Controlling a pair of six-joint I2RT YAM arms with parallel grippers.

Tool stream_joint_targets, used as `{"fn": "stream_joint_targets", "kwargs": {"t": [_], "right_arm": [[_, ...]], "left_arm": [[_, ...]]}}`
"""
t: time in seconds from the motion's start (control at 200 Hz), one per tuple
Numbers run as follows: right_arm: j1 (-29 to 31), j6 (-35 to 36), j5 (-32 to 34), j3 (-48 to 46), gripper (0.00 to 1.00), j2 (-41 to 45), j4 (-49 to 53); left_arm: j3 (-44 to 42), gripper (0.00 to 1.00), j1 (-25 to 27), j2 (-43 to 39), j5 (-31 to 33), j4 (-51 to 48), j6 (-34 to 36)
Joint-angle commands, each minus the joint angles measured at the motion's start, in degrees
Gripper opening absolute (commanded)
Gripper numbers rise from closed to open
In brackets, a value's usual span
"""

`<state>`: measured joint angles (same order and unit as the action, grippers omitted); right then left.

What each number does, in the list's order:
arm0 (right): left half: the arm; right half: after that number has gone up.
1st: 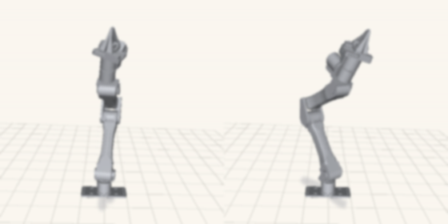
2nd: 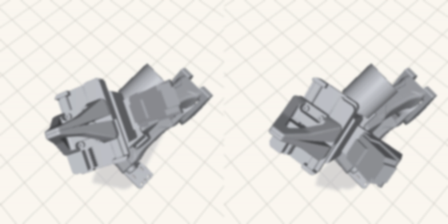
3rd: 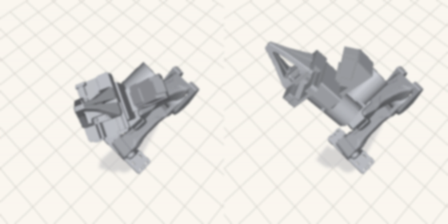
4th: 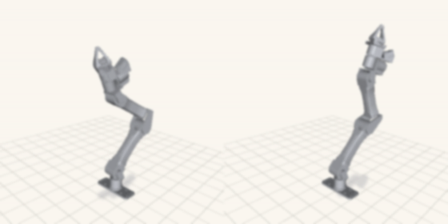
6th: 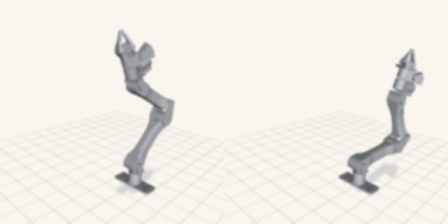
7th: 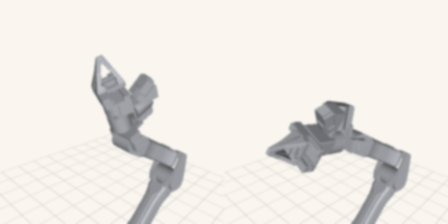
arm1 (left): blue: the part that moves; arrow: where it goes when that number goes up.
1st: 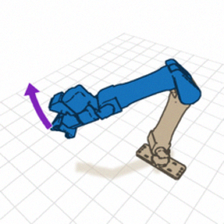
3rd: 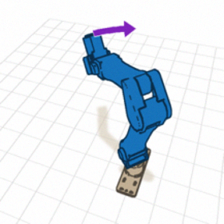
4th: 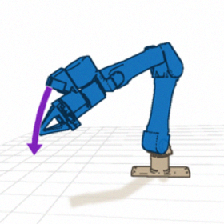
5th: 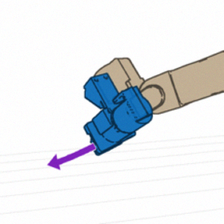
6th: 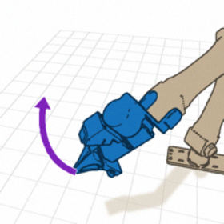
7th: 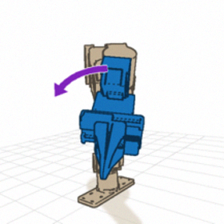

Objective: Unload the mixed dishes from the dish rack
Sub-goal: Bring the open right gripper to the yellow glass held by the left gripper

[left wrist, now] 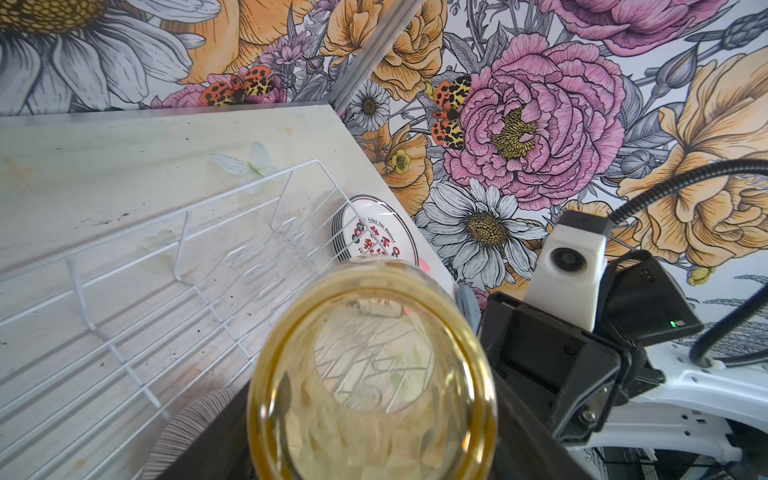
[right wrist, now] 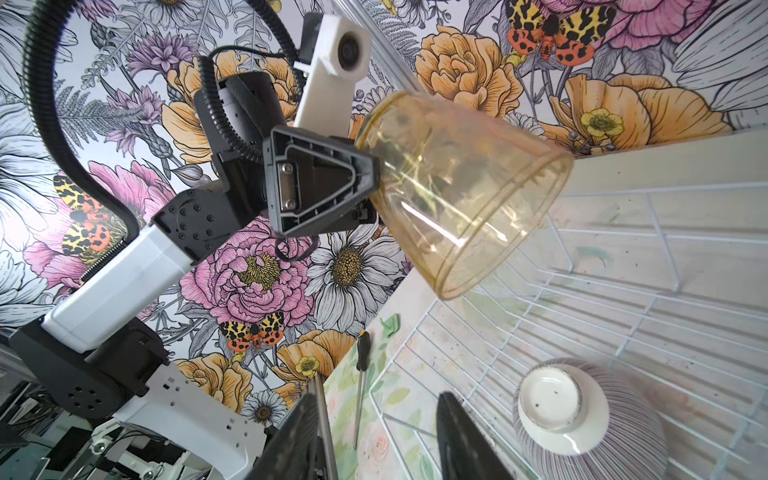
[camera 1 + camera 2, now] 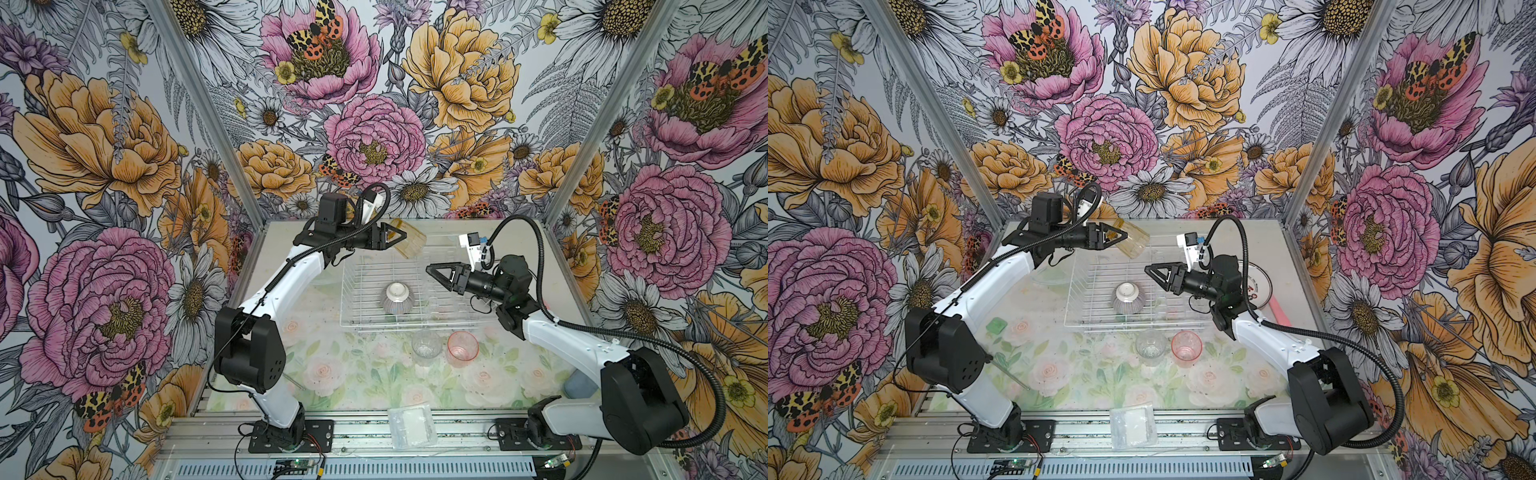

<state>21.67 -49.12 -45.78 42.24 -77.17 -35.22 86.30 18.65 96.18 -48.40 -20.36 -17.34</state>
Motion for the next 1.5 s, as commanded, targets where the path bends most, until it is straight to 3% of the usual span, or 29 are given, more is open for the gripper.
{"fn": "stream_joint_targets", "kwargs": {"t": [0.0, 0.115, 0.726, 1.211, 1.286, 1.496], "right_arm": [[-0.43, -2.45, -0.2, 1.78, 0.47, -1.31, -6.67], [-0.53, -2.56, 0.24, 2.81, 0.46, -1.76, -7.33], [-2.34, -3.15, 1.7, 5.71, 0.45, -3.5, -8.63], [-2.5, -12.71, -1.0, 7.67, 0.33, -9.47, -25.33], [-2.47, -13.18, -0.67, 7.55, 0.29, -9.61, -26.28], [-2.59, -15.09, -0.69, 8.05, 0.03, -10.2, -28.68]], "left_arm": [[-2.02, 0.59, 0.71, -2.6, -4.95, 10.0, -5.32], [-3.47, 0.58, 1.13, -2.84, -6.28, 14.93, -8.54], [-3.25, 0.58, 3.69, -3.5, -7.56, 16.95, -9.85], [-5.31, 0.58, 5.39, -2.25, -9.29, 25.29, -15.09], [-5.61, 0.58, 5.59, -2.04, -9.36, 26.45, -15.79], [-5.88, 0.58, 5.75, -1.57, -9.85, 27.99, -16.91]]}}
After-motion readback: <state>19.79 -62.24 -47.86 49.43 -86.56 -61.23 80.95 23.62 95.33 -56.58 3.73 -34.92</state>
